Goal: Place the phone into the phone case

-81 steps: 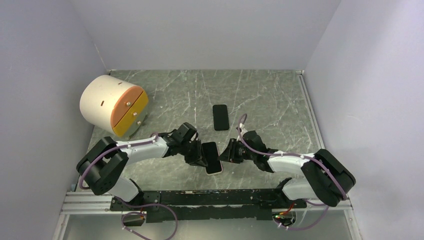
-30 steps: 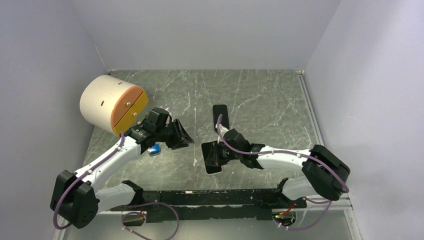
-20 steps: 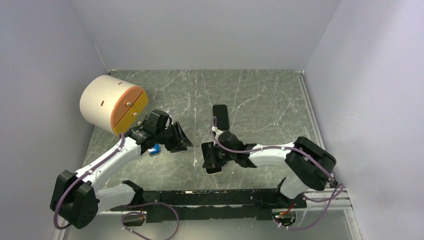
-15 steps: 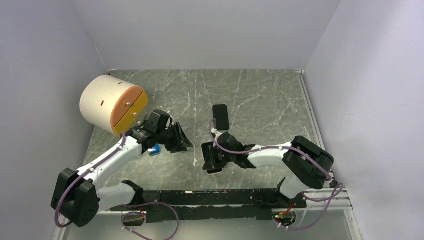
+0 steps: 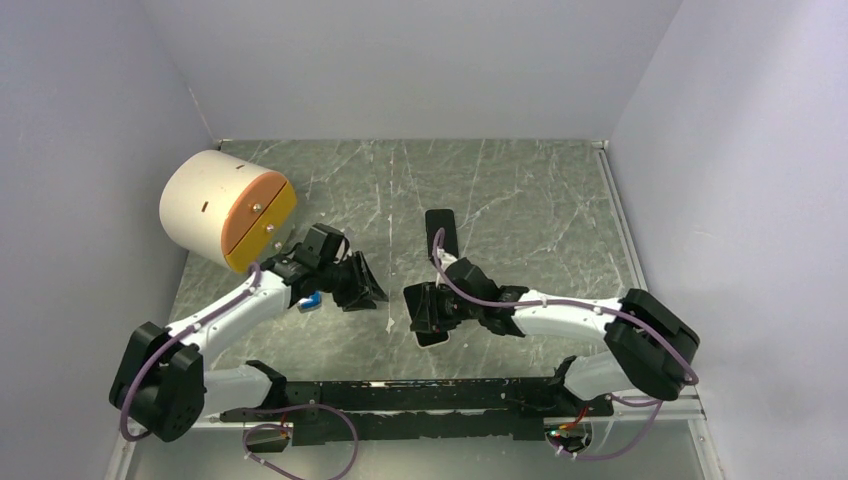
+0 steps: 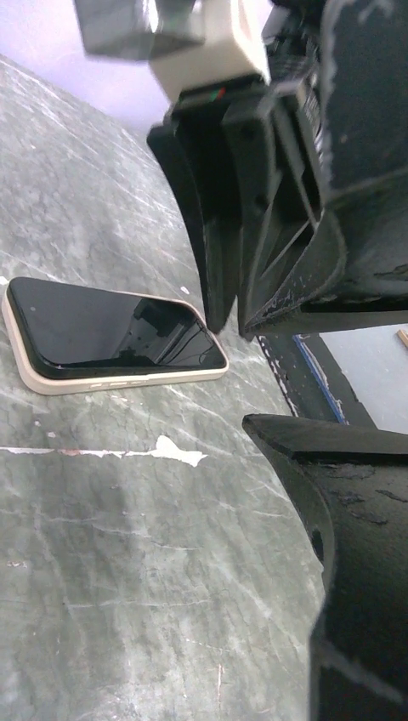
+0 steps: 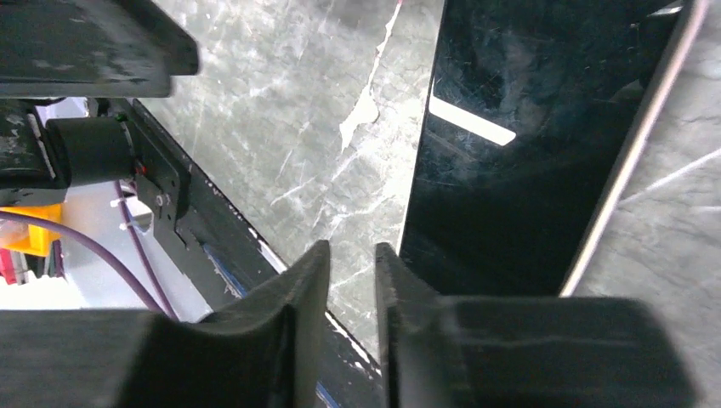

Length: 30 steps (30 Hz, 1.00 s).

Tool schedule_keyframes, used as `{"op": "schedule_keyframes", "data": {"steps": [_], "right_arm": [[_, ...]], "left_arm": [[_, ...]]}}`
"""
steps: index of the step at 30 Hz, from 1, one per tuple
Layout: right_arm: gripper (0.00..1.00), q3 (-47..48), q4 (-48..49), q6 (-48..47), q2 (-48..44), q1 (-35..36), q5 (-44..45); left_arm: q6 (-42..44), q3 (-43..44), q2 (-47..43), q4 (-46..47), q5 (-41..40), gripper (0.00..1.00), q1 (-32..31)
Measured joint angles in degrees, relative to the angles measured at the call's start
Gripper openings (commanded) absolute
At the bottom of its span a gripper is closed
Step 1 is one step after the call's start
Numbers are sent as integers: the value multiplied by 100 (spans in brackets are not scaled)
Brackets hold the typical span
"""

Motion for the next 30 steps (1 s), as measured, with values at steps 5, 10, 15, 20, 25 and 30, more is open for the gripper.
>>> {"op": "schedule_keyframes", "data": {"steps": [5,10,15,20,25,30], "right_arm": [[50,0,-227,-166,-341,-378,160],[60,-66,-297,-310,-461,-929,157],[68,-264,-192,-446,-496,-1309,-24],[71,-424,107,-492,-426,-1362,-216],[72,-584,448,-485,-195,-1421,-369],[72,-658,780,-428,55,-1436,-496]], "left_arm": [[-17,-105,358,415,79,45,-9],[-28,-109,1032,1021,83,45,-136],[-85,-35,1764,1427,79,43,-356],[-133,31,2188,1788,81,41,-522],[-181,74,2437,2013,90,38,-570],[-251,94,2546,2201,160,32,-586]]}}
